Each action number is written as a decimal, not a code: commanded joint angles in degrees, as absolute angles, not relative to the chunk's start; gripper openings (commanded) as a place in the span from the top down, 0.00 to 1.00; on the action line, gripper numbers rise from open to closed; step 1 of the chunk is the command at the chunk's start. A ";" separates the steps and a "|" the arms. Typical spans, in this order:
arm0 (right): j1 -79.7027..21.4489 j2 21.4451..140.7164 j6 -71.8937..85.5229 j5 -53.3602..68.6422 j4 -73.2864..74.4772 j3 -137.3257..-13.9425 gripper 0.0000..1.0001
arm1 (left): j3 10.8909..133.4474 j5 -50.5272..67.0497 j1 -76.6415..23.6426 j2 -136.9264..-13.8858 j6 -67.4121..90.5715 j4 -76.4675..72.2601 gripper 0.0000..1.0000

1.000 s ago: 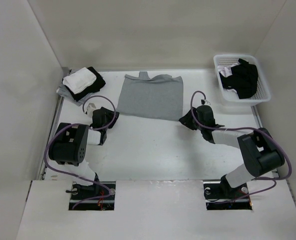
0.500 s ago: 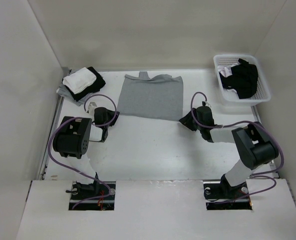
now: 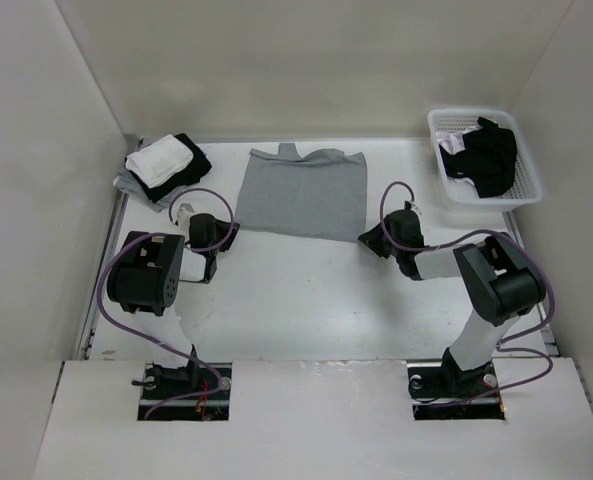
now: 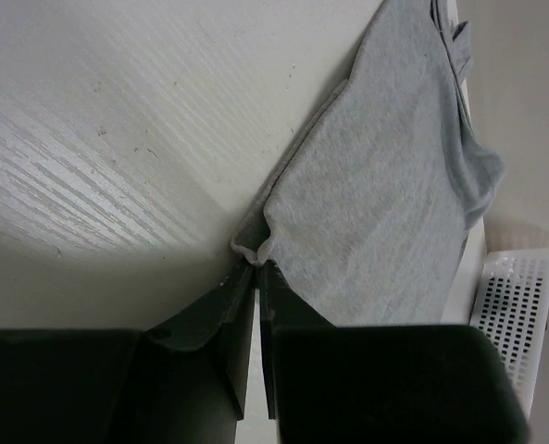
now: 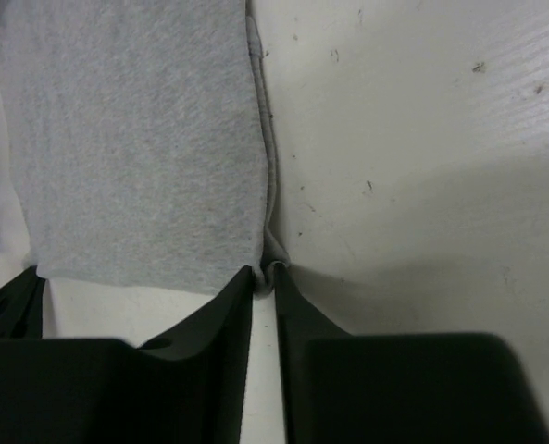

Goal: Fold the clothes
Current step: Fold the tank top

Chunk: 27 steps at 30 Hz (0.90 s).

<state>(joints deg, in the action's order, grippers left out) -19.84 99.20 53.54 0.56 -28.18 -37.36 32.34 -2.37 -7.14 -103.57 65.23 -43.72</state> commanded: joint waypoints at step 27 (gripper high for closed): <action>-41.53 33.73 32.79 -17.41 22.50 -54.84 0.96 | 40.43 -4.92 -14.37 -25.21 51.77 10.55 0.99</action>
<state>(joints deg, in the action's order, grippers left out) -41.01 30.24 36.58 -13.54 13.91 -54.24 40.80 -3.60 -13.87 -22.33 53.93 0.97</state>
